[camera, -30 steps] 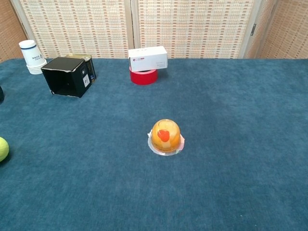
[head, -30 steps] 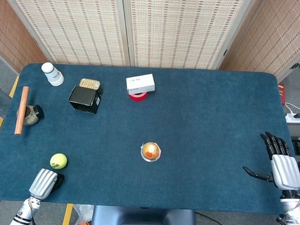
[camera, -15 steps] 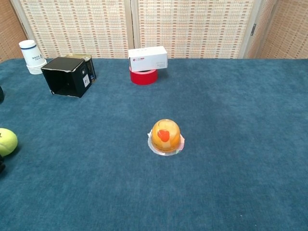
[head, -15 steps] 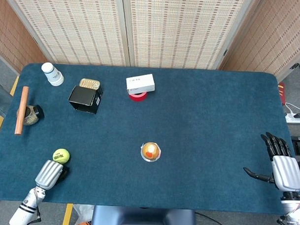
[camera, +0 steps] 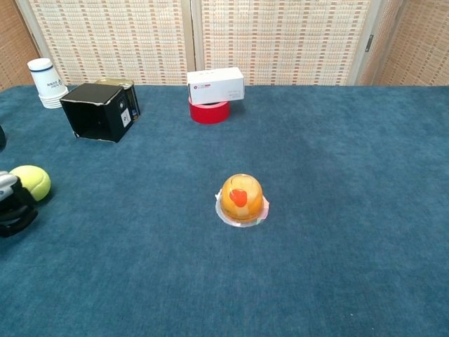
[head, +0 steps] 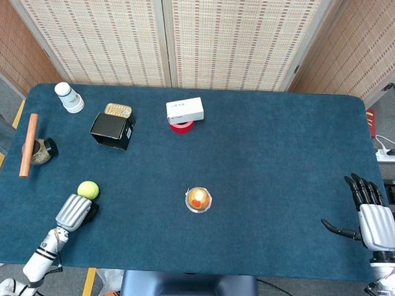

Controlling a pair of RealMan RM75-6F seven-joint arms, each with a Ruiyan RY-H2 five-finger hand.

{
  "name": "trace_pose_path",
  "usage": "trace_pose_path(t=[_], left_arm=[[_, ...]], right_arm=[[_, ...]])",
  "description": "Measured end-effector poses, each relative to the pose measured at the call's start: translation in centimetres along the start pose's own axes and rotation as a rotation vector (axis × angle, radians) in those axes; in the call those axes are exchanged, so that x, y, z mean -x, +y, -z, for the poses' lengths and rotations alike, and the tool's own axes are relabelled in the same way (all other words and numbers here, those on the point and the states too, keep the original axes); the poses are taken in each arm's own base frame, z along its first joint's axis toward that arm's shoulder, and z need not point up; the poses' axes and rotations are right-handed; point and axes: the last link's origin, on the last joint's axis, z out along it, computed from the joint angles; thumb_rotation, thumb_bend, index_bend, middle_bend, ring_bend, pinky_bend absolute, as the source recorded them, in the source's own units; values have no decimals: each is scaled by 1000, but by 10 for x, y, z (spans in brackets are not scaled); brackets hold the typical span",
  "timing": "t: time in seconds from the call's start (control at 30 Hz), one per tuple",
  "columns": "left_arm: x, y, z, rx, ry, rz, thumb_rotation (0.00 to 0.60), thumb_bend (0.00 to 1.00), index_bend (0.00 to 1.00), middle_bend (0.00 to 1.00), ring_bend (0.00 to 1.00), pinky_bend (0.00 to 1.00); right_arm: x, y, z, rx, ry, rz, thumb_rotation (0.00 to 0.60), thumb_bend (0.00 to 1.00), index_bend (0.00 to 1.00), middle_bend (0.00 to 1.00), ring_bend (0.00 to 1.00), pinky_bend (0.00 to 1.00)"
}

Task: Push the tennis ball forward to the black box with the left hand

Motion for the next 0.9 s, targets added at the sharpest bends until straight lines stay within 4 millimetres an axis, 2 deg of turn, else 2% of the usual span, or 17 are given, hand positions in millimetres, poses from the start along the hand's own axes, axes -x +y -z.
trace_pose_path(t=[0.27, 0.5, 0.9], left_arm=[[-2, -2, -40, -43, -32, -23, 600, 733, 1000, 1000, 1000, 1000], [-14, -14, -54, -74, -33, -59, 600, 734, 1000, 1000, 1000, 1000], [-23, -7, -91, -66, -37, -73, 600, 735, 1000, 1000, 1000, 1000]], right_arm=[[1, 0, -1, 7, -1, 2, 507, 0, 26, 0, 0, 0], [3, 0, -4, 13, -10, 8, 506, 0, 26, 0, 0, 0], [5, 0, -8, 27, -16, 14, 506, 0, 26, 0, 0, 0]])
